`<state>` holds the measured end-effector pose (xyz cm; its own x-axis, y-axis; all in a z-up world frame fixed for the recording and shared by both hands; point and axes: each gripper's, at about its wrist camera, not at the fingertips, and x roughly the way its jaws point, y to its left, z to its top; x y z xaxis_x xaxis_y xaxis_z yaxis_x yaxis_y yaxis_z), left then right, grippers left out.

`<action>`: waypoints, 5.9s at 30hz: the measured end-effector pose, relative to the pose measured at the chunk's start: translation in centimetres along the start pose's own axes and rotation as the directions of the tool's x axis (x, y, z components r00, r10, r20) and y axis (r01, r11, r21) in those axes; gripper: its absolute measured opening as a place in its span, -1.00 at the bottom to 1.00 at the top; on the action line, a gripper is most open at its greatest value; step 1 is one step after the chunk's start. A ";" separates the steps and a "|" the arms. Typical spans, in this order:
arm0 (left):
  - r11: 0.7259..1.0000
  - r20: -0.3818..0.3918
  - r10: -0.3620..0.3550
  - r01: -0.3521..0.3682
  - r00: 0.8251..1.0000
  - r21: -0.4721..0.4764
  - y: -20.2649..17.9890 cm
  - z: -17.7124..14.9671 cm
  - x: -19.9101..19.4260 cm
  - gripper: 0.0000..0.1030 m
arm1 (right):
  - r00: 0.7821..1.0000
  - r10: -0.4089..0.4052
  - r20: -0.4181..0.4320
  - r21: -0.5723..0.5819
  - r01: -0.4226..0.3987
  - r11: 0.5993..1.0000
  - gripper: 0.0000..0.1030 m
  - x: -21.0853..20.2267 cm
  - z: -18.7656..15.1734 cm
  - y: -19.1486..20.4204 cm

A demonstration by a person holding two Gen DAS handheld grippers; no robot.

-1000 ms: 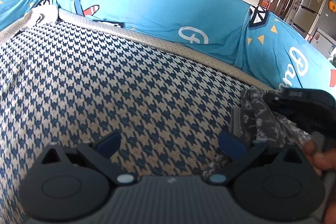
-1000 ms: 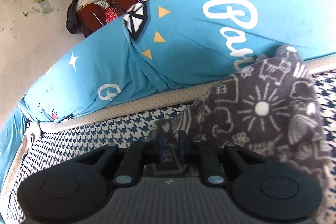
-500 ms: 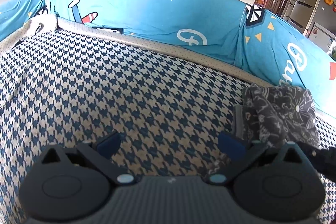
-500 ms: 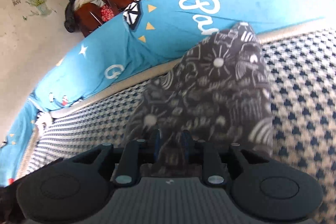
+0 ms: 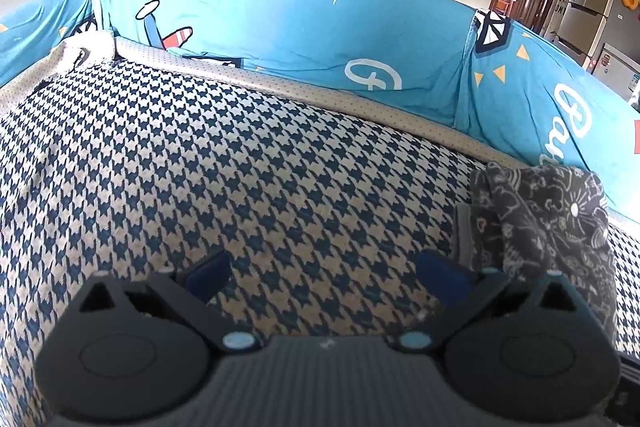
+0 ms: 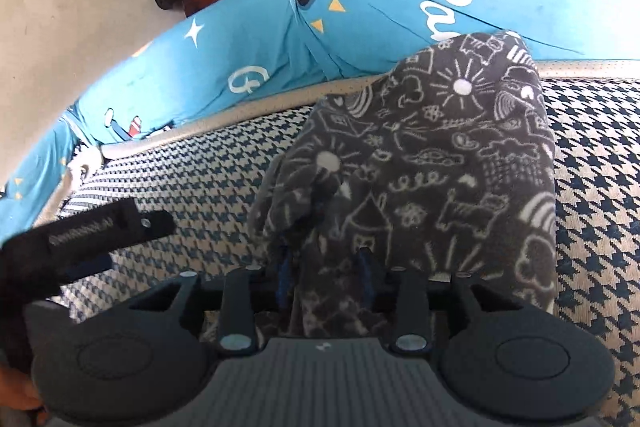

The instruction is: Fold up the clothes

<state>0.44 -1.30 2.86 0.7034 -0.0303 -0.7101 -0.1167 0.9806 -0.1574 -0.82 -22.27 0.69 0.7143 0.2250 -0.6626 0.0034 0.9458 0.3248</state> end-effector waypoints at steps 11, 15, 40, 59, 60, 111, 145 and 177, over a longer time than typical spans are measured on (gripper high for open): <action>1.000 0.012 0.001 -0.001 1.000 -0.017 0.5 0.2 -0.4 1.00 | 0.997 0.033 0.065 -0.104 -0.026 0.994 -0.78 -0.6 -0.2 2.0; 1.000 0.006 0.001 -0.001 1.000 -0.017 0.5 0.2 -0.2 1.00 | 0.998 0.042 0.036 -0.116 -0.038 0.993 -0.78 0.4 -0.4 2.1; 0.991 0.034 -0.068 0.063 0.997 0.118 0.2 -2.4 -2.9 1.00 | 0.995 0.055 0.081 -0.027 -0.053 0.998 -0.42 -7.9 -4.1 0.2; 0.949 -0.042 -0.119 0.126 0.992 0.290 -0.5 -10.8 -5.8 1.00 | 0.994 -0.050 0.092 0.092 0.041 0.995 -0.12 -15.7 -9.9 -4.7; 0.947 -0.046 -0.115 0.124 0.992 0.296 -0.4 -11.2 -5.8 1.00 | 0.995 -0.050 0.091 0.100 0.041 0.994 -0.04 -16.0 -10.3 -4.9; 0.999 -0.003 -0.008 0.008 1.000 0.043 8.3 -11.4 -11.0 1.00 | 0.964 0.230 0.130 -0.041 -0.227 0.973 -0.79 -17.8 -15.6 4.4; 0.999 0.065 -0.032 0.035 0.997 -0.034 10.4 -9.7 -12.6 1.00 | 0.954 0.273 -0.124 -0.153 -0.290 0.945 -0.49 -5.7 -18.2 10.1; 0.993 -0.075 -0.046 0.054 0.996 0.103 6.8 -12.5 -9.5 1.00 | 0.991 0.126 -0.051 0.226 -0.112 0.968 -0.23 -14.2 -17.2 -2.7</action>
<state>-15.77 3.24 -0.02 0.6538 -0.0897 -0.7513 -0.0058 0.9923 -0.1236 -23.05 -24.01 -2.39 0.6722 0.3544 -0.6500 0.0815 0.8372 0.5407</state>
